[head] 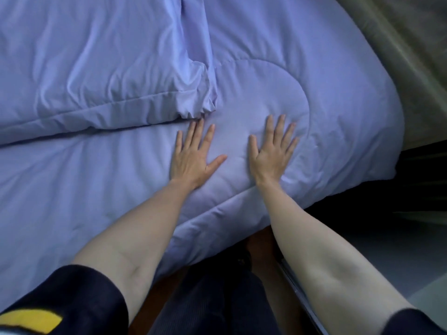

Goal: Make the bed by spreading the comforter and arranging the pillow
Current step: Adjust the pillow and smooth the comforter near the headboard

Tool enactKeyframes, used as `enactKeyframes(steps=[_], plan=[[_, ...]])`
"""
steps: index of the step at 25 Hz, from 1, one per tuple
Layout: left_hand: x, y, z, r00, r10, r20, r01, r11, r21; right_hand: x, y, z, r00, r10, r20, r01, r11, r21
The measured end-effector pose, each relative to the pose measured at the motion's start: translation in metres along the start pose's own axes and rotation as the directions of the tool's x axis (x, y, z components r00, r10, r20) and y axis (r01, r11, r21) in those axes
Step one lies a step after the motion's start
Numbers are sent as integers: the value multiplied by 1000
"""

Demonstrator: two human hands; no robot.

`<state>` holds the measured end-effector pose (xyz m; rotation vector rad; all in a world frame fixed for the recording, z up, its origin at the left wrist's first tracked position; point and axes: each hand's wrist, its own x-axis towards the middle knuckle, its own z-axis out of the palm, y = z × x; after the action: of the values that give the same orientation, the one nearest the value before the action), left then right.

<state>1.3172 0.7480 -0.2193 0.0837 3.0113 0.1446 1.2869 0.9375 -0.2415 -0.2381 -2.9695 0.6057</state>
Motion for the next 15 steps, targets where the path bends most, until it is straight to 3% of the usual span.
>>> enactKeyframes(steps=[6, 11, 15], plan=[[-81, -4, 10, 995, -93, 41, 89, 992, 86, -56, 34, -17, 982, -3, 191, 8, 1000, -29], [-141, 2, -5, 961, -178, 213, 163, 983, 86, -100, 72, -57, 873, 30, 487, 24, 994, -105], [-175, -10, -43, 932, -184, 313, 189, 982, 13, -115, 47, -97, 827, -41, 560, 149, 978, -149]])
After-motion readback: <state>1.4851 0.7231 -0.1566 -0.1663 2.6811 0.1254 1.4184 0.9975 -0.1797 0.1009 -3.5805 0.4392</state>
